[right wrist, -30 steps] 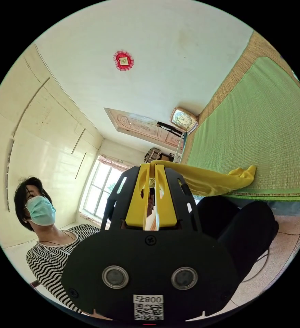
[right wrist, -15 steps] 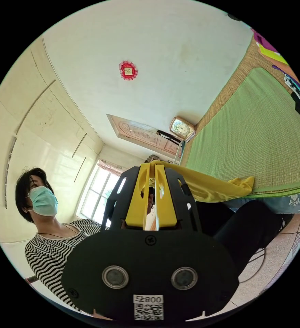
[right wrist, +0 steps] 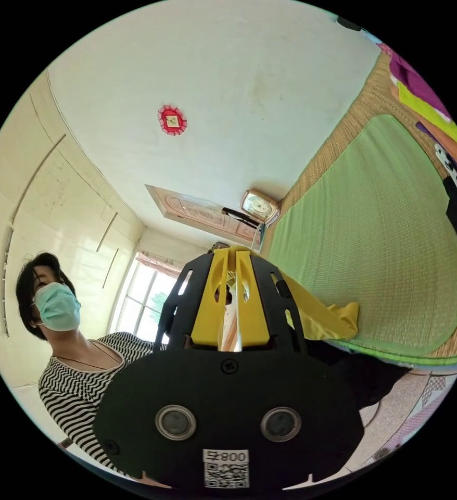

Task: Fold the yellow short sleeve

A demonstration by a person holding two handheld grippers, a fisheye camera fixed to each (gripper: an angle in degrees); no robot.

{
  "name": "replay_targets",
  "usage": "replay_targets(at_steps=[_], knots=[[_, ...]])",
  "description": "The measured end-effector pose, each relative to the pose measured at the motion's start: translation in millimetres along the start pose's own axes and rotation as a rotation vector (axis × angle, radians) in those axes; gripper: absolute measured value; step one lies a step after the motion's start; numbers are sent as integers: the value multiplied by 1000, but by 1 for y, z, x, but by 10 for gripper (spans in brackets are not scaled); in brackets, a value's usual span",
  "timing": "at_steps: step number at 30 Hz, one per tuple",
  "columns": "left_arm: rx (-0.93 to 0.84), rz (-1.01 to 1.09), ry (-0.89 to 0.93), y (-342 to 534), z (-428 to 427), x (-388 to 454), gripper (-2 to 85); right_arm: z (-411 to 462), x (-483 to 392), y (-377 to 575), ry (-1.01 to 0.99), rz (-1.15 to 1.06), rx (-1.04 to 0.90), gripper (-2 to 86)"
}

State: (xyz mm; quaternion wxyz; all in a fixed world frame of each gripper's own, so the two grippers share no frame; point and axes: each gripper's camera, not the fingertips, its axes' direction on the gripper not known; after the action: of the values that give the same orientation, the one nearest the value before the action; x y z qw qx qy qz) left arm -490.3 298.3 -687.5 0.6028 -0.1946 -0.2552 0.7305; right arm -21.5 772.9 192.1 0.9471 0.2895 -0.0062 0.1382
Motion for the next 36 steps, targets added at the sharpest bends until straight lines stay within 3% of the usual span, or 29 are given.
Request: replay_targets(at_steps=[8, 16, 21, 23, 26, 29, 36], knots=[[-91, 144, -26, -178, 153, -47, 30, -29, -27, -187, 126, -140, 39, 21], [-206, 343, -23, -266, 301, -91, 32, -95, -85, -328, 369, -274, 103, 22], [-296, 252, -192, -267, 357, -203, 37, -114, -20, -336, 602, -42, 86, 23], [-392, 81, -350, -257, 373, -282, 44, -117, 16, -331, 719, 119, 55, 22], [-417, -60, -394, -234, 365, -347, 47, -123, 46, -314, 832, 277, 42, 22], [-434, -58, -326, -215, 351, -368, 44, -124, 28, -300, 831, 216, 60, 23], [-493, -46, -347, -155, 301, -380, 21, -65, -88, -215, 784, -240, 46, 17]])
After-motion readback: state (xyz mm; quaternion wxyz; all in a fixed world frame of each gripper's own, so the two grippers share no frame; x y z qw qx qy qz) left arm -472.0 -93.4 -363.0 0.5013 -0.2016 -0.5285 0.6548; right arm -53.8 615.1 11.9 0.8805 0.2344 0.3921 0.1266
